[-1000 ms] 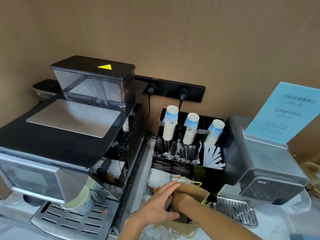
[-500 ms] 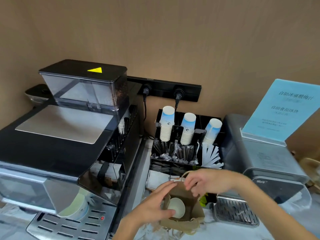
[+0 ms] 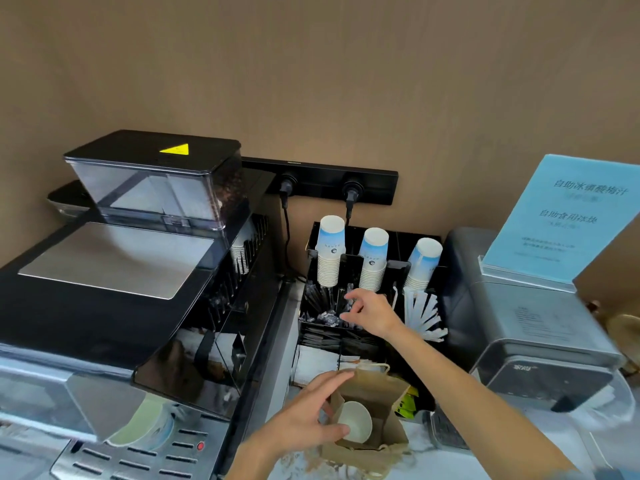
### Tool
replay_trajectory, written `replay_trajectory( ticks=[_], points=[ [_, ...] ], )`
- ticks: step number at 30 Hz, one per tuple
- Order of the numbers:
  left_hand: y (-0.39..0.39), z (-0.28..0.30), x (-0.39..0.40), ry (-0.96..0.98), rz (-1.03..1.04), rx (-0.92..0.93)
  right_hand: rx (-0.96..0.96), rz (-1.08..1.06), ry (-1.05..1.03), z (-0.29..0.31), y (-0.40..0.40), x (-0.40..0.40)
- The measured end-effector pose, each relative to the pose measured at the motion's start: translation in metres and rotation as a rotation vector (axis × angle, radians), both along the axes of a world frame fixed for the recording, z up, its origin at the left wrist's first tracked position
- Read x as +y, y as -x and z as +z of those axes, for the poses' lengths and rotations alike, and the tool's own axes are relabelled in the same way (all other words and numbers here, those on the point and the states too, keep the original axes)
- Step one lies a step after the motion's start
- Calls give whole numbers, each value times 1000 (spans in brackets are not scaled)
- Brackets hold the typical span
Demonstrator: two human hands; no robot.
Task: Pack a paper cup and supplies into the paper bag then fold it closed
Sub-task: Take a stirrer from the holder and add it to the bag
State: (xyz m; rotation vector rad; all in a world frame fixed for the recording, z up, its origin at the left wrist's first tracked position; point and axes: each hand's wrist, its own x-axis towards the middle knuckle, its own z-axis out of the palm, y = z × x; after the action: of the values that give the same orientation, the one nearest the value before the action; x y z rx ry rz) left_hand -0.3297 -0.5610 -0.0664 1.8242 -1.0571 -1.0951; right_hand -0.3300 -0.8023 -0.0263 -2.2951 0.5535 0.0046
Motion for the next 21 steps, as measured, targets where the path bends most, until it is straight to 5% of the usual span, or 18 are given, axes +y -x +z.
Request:
replay_trajectory(
  ticks=[11,21],
  points=[
    [3,-2,2,24,38,23,-134,-167,-26,-8,-6,1],
    [3,-4,2,57,35,48,-671,-144,254,186,72,-2]
  ],
)
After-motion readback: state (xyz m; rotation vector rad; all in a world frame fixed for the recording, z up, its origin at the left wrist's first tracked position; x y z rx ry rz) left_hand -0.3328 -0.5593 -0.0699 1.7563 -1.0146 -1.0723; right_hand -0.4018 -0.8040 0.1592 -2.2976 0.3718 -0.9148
